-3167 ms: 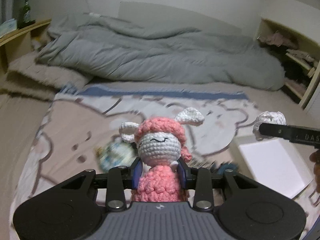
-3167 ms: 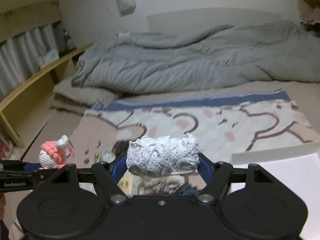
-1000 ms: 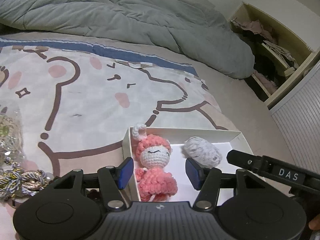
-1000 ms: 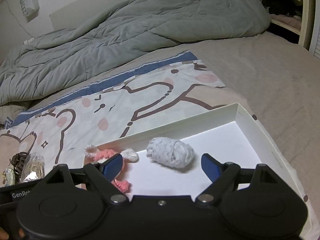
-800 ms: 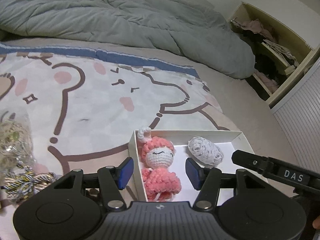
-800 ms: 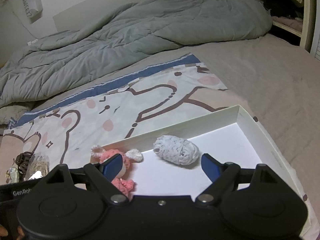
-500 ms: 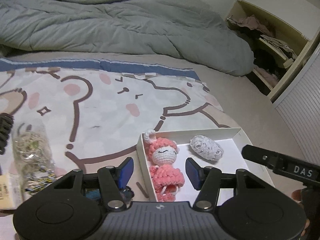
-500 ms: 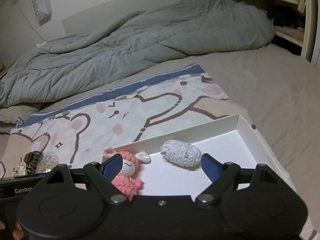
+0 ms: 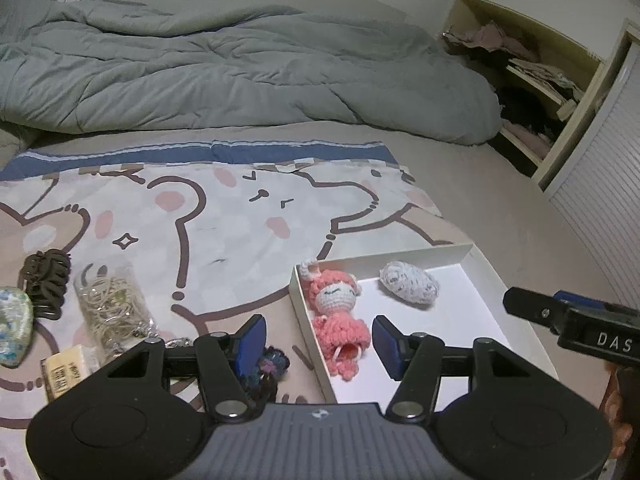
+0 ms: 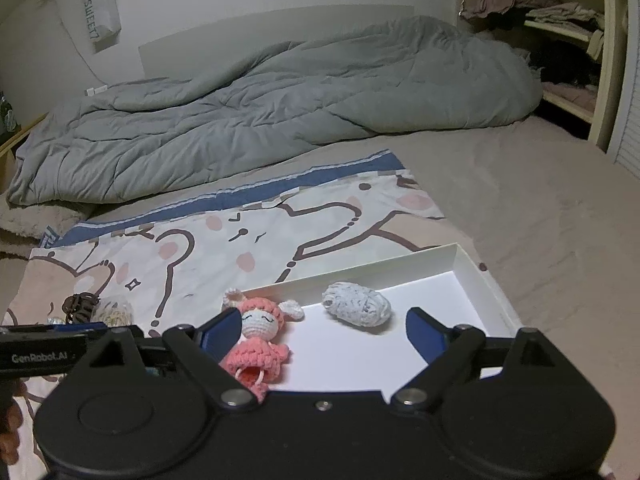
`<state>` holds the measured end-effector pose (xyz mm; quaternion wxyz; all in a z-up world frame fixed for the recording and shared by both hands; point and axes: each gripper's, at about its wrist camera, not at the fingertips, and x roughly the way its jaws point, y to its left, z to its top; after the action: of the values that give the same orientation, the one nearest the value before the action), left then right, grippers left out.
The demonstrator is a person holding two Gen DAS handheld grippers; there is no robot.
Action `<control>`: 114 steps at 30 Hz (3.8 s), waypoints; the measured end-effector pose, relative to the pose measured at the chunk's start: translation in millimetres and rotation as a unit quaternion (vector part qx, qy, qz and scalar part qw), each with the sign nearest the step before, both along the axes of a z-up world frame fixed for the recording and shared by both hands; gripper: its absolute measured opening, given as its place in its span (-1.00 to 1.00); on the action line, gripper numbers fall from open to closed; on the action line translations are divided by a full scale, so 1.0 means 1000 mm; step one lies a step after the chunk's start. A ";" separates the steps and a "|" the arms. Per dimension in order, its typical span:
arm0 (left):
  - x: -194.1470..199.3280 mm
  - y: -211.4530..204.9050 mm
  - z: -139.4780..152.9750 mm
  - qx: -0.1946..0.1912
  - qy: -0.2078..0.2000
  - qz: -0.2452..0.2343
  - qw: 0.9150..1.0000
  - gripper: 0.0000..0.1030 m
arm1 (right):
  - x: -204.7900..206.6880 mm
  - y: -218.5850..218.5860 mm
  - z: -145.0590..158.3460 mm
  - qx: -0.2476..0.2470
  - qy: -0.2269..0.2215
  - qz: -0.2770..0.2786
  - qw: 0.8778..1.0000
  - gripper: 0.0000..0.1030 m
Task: Organize objects
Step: 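Withdraw both tools from the box toward the remaining items, then grasp the yellow tissue pack with the left tool while the right tool grasps the blue crocheted flower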
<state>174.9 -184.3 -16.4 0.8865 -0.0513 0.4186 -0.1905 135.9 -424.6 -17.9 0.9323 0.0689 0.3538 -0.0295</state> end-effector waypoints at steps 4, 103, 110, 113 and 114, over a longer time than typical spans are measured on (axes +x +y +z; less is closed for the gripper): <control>-0.011 0.006 0.004 0.008 -0.006 0.000 1.000 0.38 | -0.014 0.002 0.004 -0.007 -0.008 -0.002 1.000 0.83; 0.061 0.199 -0.133 -0.011 0.191 0.184 0.964 0.59 | 0.071 0.176 -0.135 0.097 0.190 0.074 0.974 0.50; 0.063 0.194 -0.132 0.004 0.184 0.180 0.966 0.43 | 0.074 0.185 -0.142 0.046 0.182 0.097 0.977 0.40; 0.063 0.194 -0.130 0.006 0.186 0.177 0.966 0.42 | 0.074 0.186 -0.143 0.032 0.179 0.105 0.978 0.17; 0.062 0.194 -0.129 0.006 0.186 0.177 0.966 0.42 | 0.073 0.186 -0.142 0.026 0.176 0.109 0.978 0.15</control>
<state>236.7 9.8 -145.6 0.8129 -0.1536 0.5615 -0.0150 209.3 -238.5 -160.1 0.8509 0.0475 0.5185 0.0699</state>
